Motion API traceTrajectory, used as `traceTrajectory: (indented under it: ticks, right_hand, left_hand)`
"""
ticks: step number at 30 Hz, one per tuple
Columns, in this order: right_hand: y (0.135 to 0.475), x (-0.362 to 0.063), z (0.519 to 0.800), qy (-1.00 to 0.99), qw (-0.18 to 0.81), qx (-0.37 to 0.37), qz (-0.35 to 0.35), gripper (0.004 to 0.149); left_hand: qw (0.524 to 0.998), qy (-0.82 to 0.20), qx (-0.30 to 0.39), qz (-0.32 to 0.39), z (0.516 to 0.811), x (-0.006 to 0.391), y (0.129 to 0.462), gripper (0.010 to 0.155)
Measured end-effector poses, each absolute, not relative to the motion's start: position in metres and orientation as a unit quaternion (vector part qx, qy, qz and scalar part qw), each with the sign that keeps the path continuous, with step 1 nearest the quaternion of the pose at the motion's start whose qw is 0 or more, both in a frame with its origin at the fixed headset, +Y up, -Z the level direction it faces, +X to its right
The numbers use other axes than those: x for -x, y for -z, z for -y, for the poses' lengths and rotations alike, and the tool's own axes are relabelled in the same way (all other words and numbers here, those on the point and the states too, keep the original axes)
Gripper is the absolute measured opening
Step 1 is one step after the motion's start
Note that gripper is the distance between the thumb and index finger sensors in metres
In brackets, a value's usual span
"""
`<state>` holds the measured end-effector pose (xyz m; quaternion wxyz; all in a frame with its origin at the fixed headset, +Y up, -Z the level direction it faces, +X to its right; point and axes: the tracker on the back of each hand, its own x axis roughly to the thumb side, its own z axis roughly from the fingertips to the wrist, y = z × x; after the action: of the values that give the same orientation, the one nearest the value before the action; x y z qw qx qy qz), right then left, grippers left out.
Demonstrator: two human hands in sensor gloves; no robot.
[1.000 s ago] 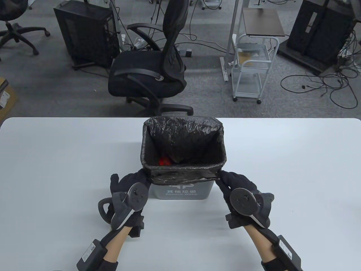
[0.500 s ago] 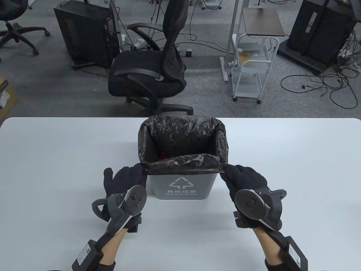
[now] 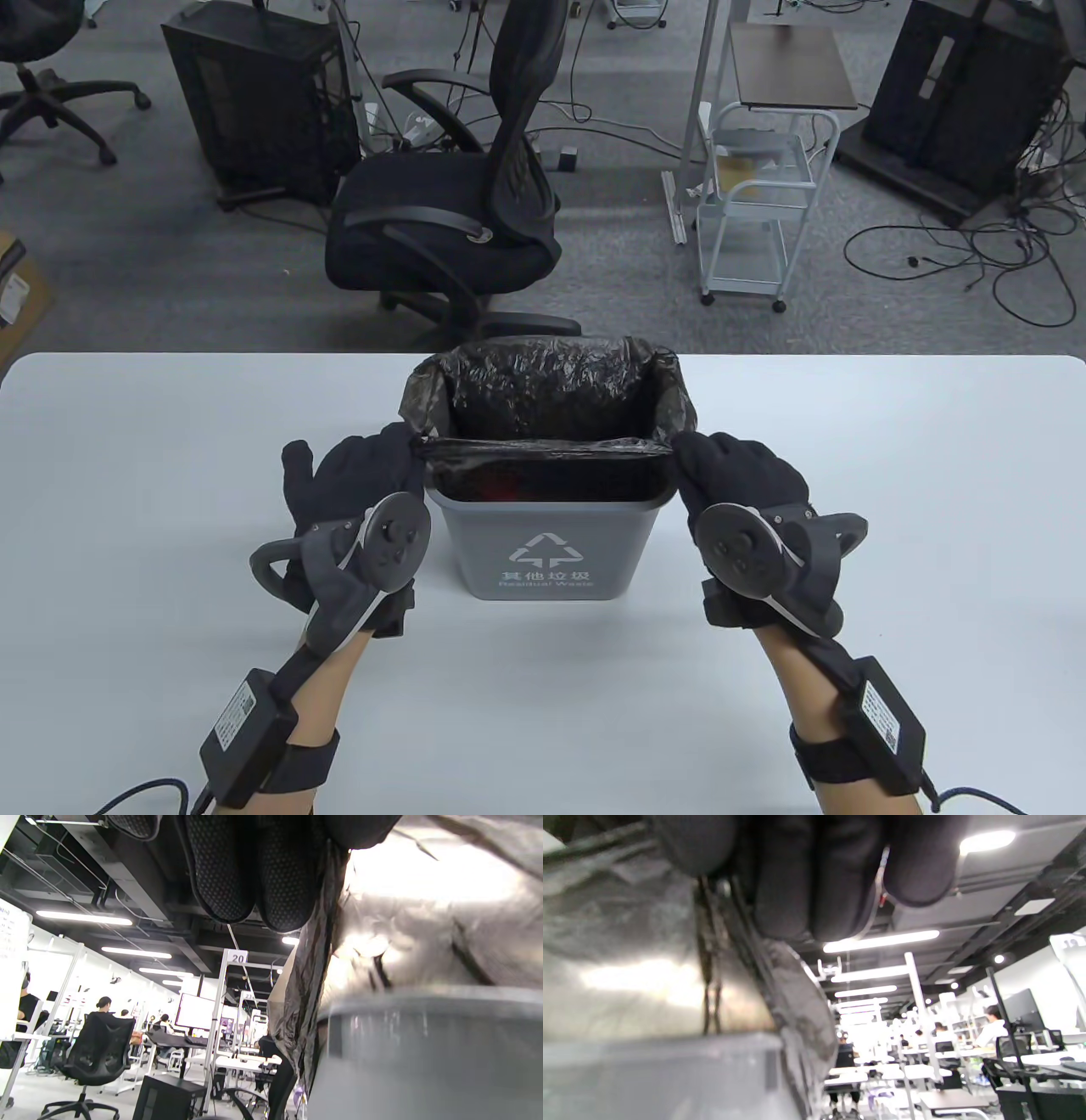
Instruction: Twist garbage bag top to tighten it
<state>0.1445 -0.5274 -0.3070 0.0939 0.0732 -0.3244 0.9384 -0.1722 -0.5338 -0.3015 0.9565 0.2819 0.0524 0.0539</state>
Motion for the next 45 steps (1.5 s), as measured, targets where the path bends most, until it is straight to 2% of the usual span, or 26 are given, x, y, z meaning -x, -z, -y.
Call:
traceTrajectory:
  ticks: [7, 12, 15, 17, 23, 25, 27, 30, 32, 34, 35, 38, 43, 45]
  right_hand:
    - [0.308, -0.149, 0.512, -0.938, 0.078, -0.063, 0.33, 0.038]
    - [0.307, -0.156, 0.513, -0.939, 0.095, -0.067, 0.325, 0.042]
    - [0.307, -0.164, 0.517, -0.937, 0.123, -0.076, 0.319, 0.05]
    - [0.306, -0.171, 0.52, -0.928, 0.154, -0.075, 0.33, 0.055]
    - [0.315, -0.197, 0.538, -0.924, 0.213, -0.052, 0.312, 0.061]
    - [0.319, -0.208, 0.547, -0.911, 0.252, -0.047, 0.324, 0.063]
    - [0.324, -0.216, 0.555, -0.899, 0.3, -0.035, 0.316, 0.065]
    - [0.343, -0.227, 0.569, -0.886, 0.389, -0.022, 0.25, 0.065]
    - [0.364, -0.233, 0.581, -0.888, 0.43, -0.017, 0.162, 0.066]
    - [0.381, -0.234, 0.593, -0.876, 0.477, -0.033, 0.07, 0.07]
    - [0.392, -0.234, 0.603, -0.852, 0.523, -0.037, 0.012, 0.073]
    - [0.415, -0.23, 0.625, -0.771, 0.625, -0.036, -0.114, 0.078]
    - [0.437, -0.218, 0.645, -0.747, 0.622, -0.042, -0.231, 0.08]
    - [0.441, -0.213, 0.647, -0.739, 0.622, -0.038, -0.256, 0.08]
  left_hand:
    - [0.954, -0.051, -0.291, -0.043, 0.517, 0.169, 0.301, 0.042]
    - [0.963, -0.118, -0.242, -0.001, 0.52, 0.18, 0.304, 0.054]
    - [0.964, -0.145, -0.224, 0.02, 0.52, 0.19, 0.305, 0.062]
    - [0.965, -0.17, -0.189, 0.061, 0.52, 0.198, 0.307, 0.064]
    - [0.916, -0.362, -0.094, 0.148, 0.531, 0.235, 0.318, 0.082]
    - [0.885, -0.437, -0.053, 0.154, 0.541, 0.246, 0.328, 0.082]
    - [0.876, -0.461, -0.032, 0.139, 0.55, 0.253, 0.337, 0.082]
    - [0.873, -0.479, 0.004, 0.091, 0.568, 0.261, 0.357, 0.082]
    - [0.874, -0.481, 0.046, 0.05, 0.581, 0.263, 0.373, 0.082]
    - [0.862, -0.494, 0.098, 0.056, 0.592, 0.261, 0.386, 0.079]
    - [0.839, -0.52, 0.147, 0.064, 0.599, 0.259, 0.395, 0.08]
    - [0.774, -0.589, 0.226, 0.047, 0.614, 0.257, 0.41, 0.082]
    - [0.754, -0.581, 0.306, 0.025, 0.624, 0.251, 0.431, 0.089]
    - [0.738, -0.599, 0.31, 0.016, 0.627, 0.248, 0.437, 0.089]
